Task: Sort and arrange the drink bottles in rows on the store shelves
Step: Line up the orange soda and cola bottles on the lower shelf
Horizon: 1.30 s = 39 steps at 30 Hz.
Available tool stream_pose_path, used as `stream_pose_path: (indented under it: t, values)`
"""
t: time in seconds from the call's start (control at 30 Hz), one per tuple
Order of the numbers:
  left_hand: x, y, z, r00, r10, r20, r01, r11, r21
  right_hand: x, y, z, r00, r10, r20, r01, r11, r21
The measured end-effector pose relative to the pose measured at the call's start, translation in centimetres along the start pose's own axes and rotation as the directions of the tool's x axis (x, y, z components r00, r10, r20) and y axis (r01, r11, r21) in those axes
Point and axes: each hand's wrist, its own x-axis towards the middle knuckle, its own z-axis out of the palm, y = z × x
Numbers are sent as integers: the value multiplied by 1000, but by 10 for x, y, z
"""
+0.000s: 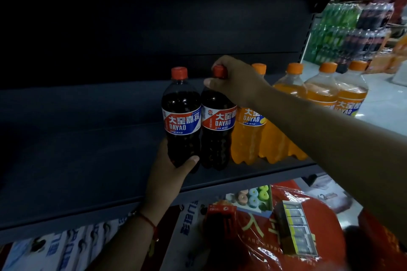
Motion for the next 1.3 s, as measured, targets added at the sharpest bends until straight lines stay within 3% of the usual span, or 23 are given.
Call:
stream_pose_path:
  t: [0.2, 0.37, 0.53, 0.67, 0.8, 0.9, 1.0, 1.07, 1.13, 1.23, 1.3]
  values:
    - [1, 3, 3, 1000, -8, -26, 10, 998, 57, -6, 2, 6, 1000, -15, -13, 15, 1000, -9]
    - [-5, 17, -14, 993, -7, 120, -4, 996, 92, -16, -1, 10, 999, -7, -38, 8, 1000, 10]
    - [-41, 44, -91, 997, 15, 78, -32, 973, 229, -54, -26, 21, 948, -241, -209, 222, 969, -109]
    - [-109, 53, -191, 996, 81, -38, -59, 914, 402, -110, -71, 54, 964, -265, -17, 266, 957, 116]
    - [-151, 39, -308, 938, 195, -286, 42, 757, 652, -134, -131, 121, 924, -239, 299, 78, 882, 464]
    - [-147, 25, -378, 839, 229, -493, 145, 781, 608, -117, -188, 182, 883, -284, 374, 42, 841, 540]
    - [-124, 1, -413, 794, 168, -585, 161, 869, 468, -87, -245, 233, 885, -336, 322, 90, 803, 588]
    - [-110, -18, -419, 808, 21, -589, 131, 968, 215, -64, -280, 258, 896, -342, 283, 115, 795, 595]
    - [-99, -41, -416, 833, -57, -550, 102, 993, 52, -39, -310, 279, 911, -331, 246, 128, 794, 594]
    - [-81, -75, -411, 863, -91, -498, 100, 995, -9, -7, -336, 309, 923, -299, 241, 88, 776, 625]
    - [-71, -93, -414, 853, -59, -519, 115, 990, 76, 7, -340, 327, 908, -318, 274, 86, 780, 619]
